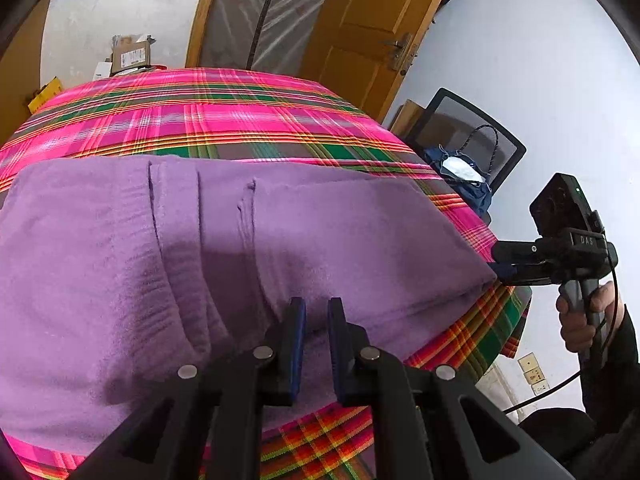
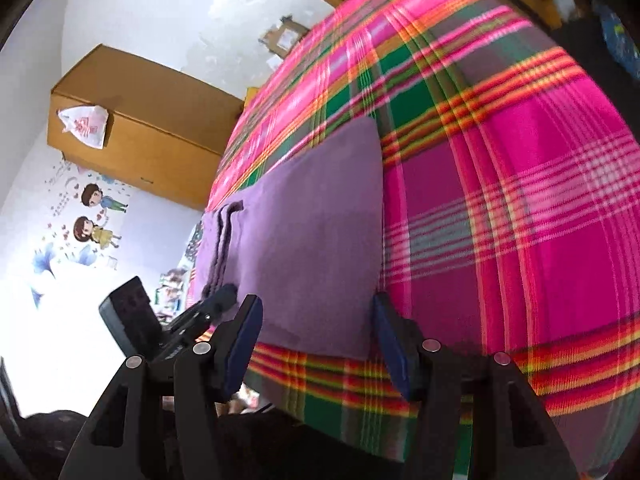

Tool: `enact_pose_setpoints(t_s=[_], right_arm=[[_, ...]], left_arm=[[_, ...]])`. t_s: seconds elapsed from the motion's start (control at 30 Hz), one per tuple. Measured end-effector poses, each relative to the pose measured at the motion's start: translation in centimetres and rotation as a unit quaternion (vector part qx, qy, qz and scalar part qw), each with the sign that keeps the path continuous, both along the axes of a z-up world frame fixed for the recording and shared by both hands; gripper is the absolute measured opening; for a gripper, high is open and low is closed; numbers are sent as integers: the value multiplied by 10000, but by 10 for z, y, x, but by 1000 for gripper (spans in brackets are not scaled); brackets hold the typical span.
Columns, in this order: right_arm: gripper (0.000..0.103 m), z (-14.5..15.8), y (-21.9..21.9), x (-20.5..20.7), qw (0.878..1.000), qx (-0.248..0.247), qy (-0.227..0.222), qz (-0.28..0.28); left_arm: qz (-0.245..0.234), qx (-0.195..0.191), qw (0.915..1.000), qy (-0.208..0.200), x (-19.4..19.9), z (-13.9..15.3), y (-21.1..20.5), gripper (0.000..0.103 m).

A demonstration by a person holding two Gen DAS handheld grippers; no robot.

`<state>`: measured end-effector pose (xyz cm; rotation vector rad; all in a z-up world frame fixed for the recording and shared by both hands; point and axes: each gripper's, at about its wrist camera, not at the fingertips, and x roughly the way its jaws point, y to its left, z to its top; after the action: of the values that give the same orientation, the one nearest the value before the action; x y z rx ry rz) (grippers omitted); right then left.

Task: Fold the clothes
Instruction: 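Move the open right tool to the end of the lilac garment, then grasp the garment end with the right tool and lift it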

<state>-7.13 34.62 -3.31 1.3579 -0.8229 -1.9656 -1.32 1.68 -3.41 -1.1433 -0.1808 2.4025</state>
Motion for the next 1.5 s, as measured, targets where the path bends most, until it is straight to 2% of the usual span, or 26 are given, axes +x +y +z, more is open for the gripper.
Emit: enact_pose_setpoints(t_s=[0.13,0.37,0.43,0.5,0.6,0.73,0.8,0.9,1.2,1.3,1.5], right_arm=[[58,0,0,-9,9999,-59,7,-142],[57,7,-17,-15,9986,351,374,90],[52,8,-20,-9,9980,432,420,182],[38,8,-21,-6,9974,501,475,216],[30,0,-13,-8,9981,442,402,142],[28,0,-14,-9,9981,385,457,131],[20,5,-11,-6,9981,97,595,128],[22,12,-9,-4,9968,-117,779,144],[21,-11,-13,-7,9992,-36,404,50],[16,-3,-13,-5,9982,-158,572,11],[14,22,-22,-5,9949,-333,944,82]], left_arm=[[-2,20,10000,2,-1,-1,0,11],[6,63,10000,-5,0,-1,-2,11],[7,67,10000,-3,-1,-1,-2,11],[6,71,10000,-1,-1,-1,-2,11],[-3,64,10000,5,-1,-1,-1,11],[8,30,10000,15,1,0,0,11],[28,13,10000,31,2,1,0,11],[51,20,10000,35,3,2,0,11],[66,-17,10000,37,3,2,2,11],[80,-26,9999,64,4,4,1,11],[201,-4,9996,176,6,13,-8,11]])
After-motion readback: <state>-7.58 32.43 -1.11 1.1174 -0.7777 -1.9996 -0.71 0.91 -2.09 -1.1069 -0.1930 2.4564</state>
